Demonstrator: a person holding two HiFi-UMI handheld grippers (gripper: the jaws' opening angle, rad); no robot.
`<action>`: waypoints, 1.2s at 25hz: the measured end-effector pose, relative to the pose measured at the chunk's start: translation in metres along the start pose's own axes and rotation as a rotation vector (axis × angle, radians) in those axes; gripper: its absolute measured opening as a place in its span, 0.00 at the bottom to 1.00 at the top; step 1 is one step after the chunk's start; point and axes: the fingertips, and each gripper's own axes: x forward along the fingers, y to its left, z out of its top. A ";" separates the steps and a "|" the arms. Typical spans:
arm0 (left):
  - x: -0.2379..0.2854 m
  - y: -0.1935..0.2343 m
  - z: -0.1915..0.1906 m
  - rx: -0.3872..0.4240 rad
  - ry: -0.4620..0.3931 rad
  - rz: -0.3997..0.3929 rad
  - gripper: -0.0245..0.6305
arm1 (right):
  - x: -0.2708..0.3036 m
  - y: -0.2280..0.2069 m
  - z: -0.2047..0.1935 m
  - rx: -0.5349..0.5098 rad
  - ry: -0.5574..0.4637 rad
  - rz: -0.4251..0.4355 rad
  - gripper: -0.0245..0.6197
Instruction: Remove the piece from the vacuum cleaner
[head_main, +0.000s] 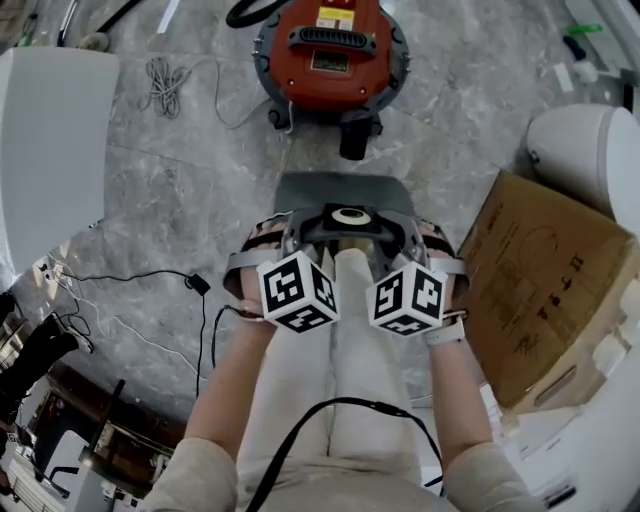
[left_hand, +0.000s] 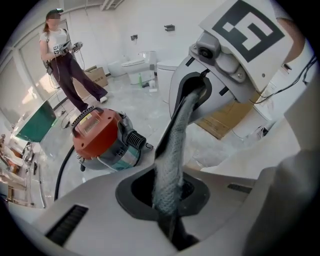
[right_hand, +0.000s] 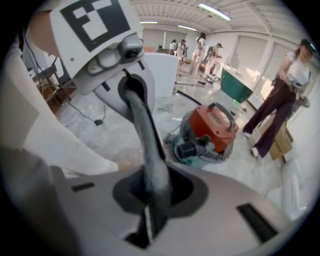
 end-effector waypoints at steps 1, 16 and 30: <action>-0.006 -0.001 0.002 -0.003 -0.009 -0.011 0.09 | -0.007 0.000 0.002 0.002 -0.004 0.005 0.10; -0.118 0.004 0.046 -0.011 -0.064 -0.054 0.09 | -0.114 -0.014 0.055 -0.029 -0.065 0.061 0.10; -0.221 0.011 0.088 -0.037 -0.155 -0.058 0.09 | -0.220 -0.028 0.105 -0.027 -0.172 0.085 0.10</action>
